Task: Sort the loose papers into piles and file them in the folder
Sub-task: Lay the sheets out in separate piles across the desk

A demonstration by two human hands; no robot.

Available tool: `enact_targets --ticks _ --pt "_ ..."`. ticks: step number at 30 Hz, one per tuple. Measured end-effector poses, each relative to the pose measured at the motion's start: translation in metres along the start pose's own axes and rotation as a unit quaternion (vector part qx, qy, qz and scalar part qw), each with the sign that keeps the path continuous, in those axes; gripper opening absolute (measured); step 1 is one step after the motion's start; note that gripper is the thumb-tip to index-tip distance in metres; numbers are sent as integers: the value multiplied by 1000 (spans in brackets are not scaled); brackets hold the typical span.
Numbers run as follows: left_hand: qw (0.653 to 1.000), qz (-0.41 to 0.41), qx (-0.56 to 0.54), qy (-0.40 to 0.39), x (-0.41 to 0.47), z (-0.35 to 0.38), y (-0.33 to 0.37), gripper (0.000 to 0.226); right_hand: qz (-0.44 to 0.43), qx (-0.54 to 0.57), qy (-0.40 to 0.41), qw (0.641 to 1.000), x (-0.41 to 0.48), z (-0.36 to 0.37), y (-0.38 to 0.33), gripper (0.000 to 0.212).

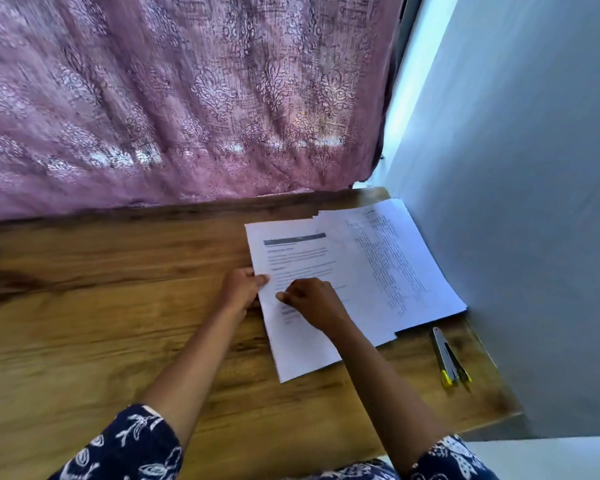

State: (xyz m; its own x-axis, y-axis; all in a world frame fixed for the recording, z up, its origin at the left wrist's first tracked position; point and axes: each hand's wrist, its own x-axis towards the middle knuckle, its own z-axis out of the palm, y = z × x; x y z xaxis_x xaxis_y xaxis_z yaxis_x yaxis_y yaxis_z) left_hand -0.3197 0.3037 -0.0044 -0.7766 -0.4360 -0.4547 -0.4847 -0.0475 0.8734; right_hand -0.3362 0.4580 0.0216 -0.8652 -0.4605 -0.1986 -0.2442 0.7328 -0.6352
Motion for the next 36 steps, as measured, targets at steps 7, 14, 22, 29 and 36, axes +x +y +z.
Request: enact_targets --ticks 7,14,22,29,36 --pt "965 26 216 144 -1 -154 -28 28 -128 -156 -38 979 17 50 -22 45" --pt "896 100 349 256 -31 -256 -65 61 -192 -255 -131 939 36 157 -118 80" --pt "852 90 474 200 -25 -341 -120 99 -186 -261 -102 942 65 222 -187 83" --pt "850 110 480 185 -8 -375 -125 103 -191 -266 -72 942 74 240 -207 102" --pt "833 103 504 203 -7 -378 -136 84 -197 -280 -93 935 70 237 -209 82"
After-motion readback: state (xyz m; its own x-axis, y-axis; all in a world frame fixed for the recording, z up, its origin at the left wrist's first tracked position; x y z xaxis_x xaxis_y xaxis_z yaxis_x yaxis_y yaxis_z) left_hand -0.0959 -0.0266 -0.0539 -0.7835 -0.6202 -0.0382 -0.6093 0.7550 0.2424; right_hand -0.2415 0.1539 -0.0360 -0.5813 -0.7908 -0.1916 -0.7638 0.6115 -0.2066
